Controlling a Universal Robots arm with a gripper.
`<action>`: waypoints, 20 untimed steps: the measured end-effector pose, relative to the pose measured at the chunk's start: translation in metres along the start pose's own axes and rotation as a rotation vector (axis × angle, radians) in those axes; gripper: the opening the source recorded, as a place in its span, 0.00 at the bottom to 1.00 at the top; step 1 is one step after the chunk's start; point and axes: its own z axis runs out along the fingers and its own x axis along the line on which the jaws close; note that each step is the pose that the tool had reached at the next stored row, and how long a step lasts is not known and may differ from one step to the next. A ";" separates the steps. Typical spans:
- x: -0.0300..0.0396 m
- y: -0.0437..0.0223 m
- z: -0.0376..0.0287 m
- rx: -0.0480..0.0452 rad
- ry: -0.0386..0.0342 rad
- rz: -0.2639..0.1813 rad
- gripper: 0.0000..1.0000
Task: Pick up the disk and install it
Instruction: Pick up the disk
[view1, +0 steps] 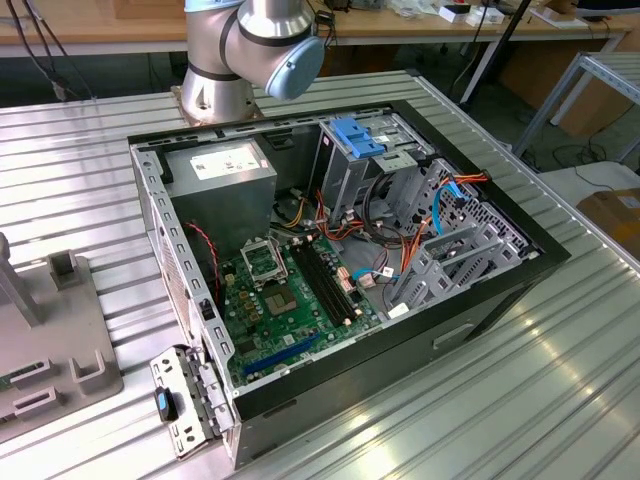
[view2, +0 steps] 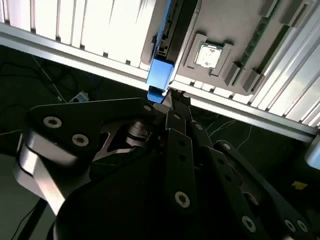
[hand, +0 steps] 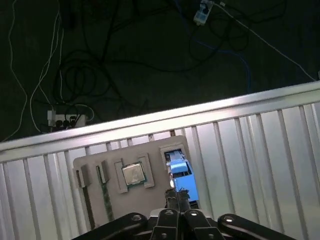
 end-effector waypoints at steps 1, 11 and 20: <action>0.0000 0.0000 0.0004 0.0004 0.0007 -0.019 0.11; -0.0001 0.0000 0.0016 0.0054 -0.0402 -0.099 0.11; -0.0041 -0.0048 0.0031 0.0057 -0.0474 -0.151 0.11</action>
